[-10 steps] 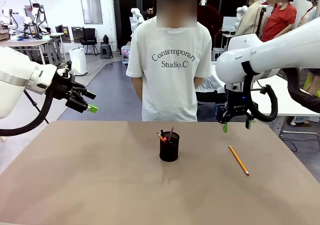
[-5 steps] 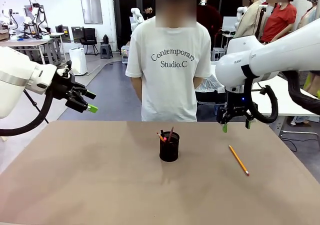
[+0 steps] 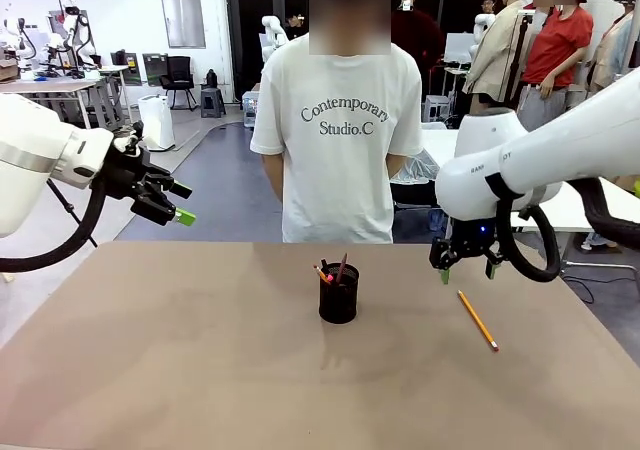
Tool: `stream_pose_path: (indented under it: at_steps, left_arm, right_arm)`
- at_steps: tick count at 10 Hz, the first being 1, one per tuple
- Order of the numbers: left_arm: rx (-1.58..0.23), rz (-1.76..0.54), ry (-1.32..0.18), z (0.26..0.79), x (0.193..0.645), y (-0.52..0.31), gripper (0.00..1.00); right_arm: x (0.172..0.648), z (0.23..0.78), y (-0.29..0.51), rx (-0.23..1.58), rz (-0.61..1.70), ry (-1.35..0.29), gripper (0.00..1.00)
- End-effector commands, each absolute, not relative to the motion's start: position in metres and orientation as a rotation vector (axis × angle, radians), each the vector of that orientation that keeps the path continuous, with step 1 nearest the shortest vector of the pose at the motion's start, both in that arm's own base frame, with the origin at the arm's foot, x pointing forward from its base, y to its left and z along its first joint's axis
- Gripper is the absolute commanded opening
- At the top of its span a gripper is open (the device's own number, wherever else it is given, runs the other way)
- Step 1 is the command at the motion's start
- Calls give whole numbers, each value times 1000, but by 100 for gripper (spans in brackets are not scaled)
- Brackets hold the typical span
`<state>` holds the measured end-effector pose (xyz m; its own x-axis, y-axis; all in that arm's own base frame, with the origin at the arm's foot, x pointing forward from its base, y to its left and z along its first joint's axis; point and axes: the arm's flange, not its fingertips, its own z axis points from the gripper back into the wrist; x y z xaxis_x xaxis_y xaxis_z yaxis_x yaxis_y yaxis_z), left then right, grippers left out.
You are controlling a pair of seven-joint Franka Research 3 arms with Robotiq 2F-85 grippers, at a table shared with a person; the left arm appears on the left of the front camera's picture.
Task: Place the pens into the pen holder.
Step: Pick up a writing instrument from the table and place it into the Pen holder.
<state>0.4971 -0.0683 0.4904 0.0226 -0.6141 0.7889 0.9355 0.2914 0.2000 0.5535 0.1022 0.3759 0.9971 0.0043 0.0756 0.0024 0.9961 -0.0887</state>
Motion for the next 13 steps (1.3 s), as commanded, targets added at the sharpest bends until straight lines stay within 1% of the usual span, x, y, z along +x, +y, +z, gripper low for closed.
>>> stream_pose_path:
  at_steps: [1,7,13]
  left_arm:
    - [-446,-1263,-925,492,497,-65,100]
    - [-446,-1263,-925,492,497,-65,100]
    - [-446,-1263,-925,492,497,-65,100]
  right_arm:
    - [555,357,90,-78,-67,-80,100]
    - [576,324,68,-19,-108,-24,100]
    - [599,311,55,1,-90,-11,100]
